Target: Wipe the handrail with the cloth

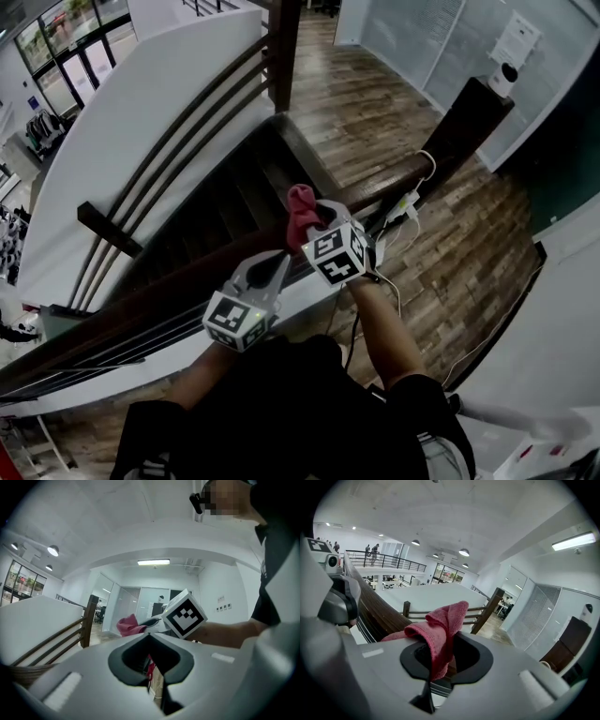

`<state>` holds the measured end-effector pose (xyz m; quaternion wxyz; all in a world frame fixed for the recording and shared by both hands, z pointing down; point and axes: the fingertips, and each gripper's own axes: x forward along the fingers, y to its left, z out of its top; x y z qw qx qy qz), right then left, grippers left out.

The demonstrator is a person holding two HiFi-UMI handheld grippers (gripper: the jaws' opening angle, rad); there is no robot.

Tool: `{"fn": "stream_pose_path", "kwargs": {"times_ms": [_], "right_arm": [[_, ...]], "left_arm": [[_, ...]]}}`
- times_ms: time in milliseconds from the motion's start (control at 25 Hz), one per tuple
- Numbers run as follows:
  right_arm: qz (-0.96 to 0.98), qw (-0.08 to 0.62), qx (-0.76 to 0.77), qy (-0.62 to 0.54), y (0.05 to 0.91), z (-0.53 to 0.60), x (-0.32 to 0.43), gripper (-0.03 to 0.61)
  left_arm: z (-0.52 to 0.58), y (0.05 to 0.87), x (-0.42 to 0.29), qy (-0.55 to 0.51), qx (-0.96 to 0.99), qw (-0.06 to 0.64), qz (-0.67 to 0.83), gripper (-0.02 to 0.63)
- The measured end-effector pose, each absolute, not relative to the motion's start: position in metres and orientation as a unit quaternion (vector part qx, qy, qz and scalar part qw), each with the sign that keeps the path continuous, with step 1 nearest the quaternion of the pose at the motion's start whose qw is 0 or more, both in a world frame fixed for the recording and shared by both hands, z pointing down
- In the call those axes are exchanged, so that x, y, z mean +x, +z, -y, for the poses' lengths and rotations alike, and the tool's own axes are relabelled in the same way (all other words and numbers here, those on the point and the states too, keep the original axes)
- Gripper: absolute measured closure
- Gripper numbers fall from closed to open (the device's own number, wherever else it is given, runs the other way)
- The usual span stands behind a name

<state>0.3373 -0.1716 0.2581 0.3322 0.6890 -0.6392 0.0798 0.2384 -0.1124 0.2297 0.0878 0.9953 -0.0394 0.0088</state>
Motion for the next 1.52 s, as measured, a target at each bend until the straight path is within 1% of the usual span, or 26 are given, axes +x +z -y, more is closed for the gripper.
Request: {"fn": "stream_pose_path", "kwargs": {"times_ms": [320, 560, 880, 1400, 1520], "right_arm": [[0.645, 0.35, 0.677, 0.063, 0.26, 0.163, 0.395, 0.526], [0.651, 0.36, 0.666, 0.044, 0.26, 0.158, 0.442, 0.526], [0.66, 0.364, 0.656, 0.038, 0.26, 0.152, 0.471, 0.526], [0.651, 0.364, 0.666, 0.031, 0.26, 0.141, 0.523, 0.526], [0.65, 0.359, 0.669, 0.029, 0.258, 0.141, 0.533, 0.526]], "left_arm": [[0.109, 0.235, 0.279, -0.008, 0.991, 0.1, 0.089, 0.614], [0.095, 0.234, 0.323, -0.013, 0.991, 0.079, 0.11, 0.614], [0.091, 0.232, 0.359, -0.013, 0.988, 0.072, 0.134, 0.614], [0.082, 0.228, 0.402, 0.0, 0.99, 0.055, 0.13, 0.614], [0.083, 0.229, 0.413, -0.004, 0.99, 0.061, 0.128, 0.614]]}}
